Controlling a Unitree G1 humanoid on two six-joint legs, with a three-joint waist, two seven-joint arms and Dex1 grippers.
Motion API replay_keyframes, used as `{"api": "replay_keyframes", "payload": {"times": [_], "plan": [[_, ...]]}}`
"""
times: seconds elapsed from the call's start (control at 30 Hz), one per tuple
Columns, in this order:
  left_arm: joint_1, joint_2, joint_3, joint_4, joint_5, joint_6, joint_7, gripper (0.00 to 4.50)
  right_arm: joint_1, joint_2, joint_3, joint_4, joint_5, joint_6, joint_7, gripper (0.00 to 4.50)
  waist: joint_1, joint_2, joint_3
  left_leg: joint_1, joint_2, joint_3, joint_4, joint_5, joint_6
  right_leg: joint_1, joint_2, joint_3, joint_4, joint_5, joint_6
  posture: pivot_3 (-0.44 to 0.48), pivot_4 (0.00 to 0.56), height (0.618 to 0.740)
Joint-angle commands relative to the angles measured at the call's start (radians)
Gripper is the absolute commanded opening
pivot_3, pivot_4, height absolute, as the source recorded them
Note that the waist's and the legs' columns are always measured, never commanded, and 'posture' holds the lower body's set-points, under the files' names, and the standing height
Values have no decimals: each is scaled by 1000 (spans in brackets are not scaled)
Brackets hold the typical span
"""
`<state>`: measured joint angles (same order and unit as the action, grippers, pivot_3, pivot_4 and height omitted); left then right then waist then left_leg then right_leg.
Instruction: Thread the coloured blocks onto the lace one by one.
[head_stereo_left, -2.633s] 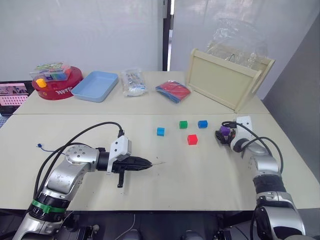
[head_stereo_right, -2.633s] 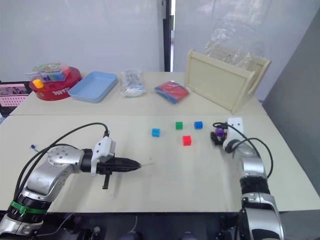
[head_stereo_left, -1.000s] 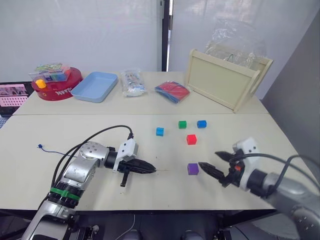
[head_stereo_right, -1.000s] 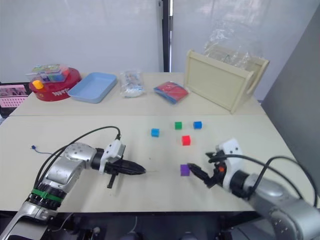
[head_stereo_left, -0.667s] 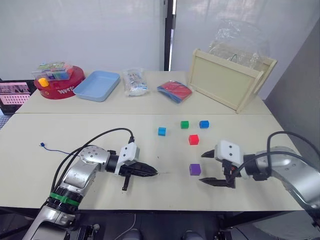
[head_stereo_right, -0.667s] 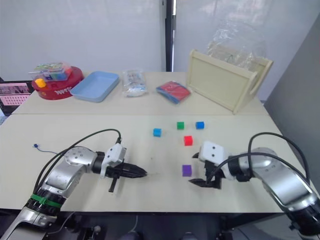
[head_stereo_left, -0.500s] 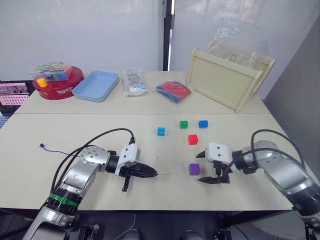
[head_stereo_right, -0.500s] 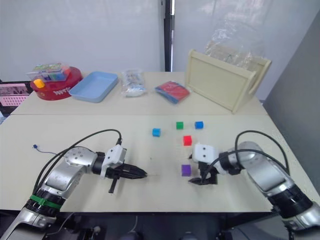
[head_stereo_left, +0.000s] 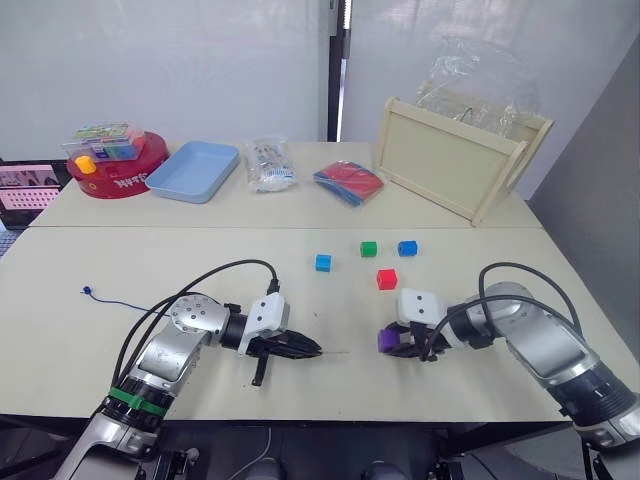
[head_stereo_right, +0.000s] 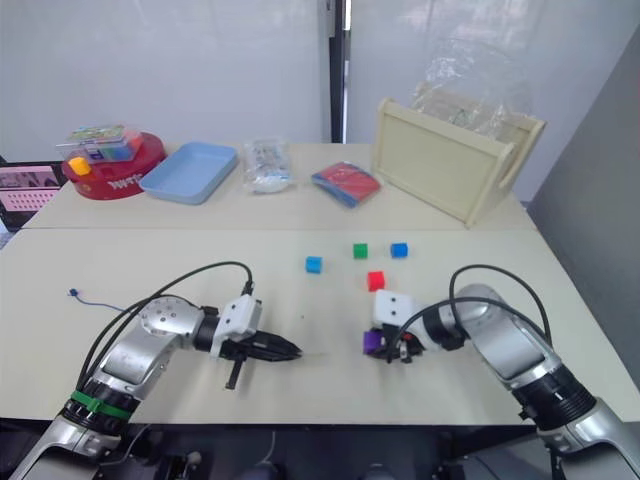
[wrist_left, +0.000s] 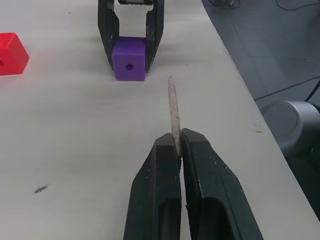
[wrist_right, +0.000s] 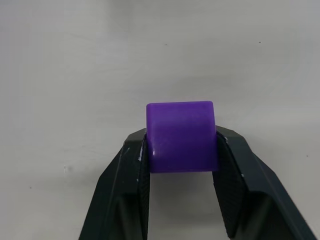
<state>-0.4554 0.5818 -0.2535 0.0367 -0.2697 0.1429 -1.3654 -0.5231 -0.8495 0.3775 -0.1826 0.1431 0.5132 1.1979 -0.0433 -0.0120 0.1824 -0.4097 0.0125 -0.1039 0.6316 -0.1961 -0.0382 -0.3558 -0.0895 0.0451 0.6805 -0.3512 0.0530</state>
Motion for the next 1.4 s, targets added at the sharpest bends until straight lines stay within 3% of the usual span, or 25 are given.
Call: {"api": "replay_keyframes", "payload": {"times": [0.03,0.27,1.4], "plan": [[-15,-16,-16,4,19,-28,11,0,16,10,-13,-133,34,93,-10,1180,1,0,0,0,0,0,0,0,0,0,0,0,0,0,0,0,150,740],[-15,-29,-37,14,45,-40,16,0,28,28,11,-229,25,186,-45,1180,1,0,0,0,0,0,0,0,0,0,0,0,0,0,0,0,150,740],[-59,-103,-107,67,123,-56,60,0,69,20,26,-264,7,202,-102,1180,1,0,0,0,0,0,1,0,0,0,0,0,0,0,0,0,150,740]]}}
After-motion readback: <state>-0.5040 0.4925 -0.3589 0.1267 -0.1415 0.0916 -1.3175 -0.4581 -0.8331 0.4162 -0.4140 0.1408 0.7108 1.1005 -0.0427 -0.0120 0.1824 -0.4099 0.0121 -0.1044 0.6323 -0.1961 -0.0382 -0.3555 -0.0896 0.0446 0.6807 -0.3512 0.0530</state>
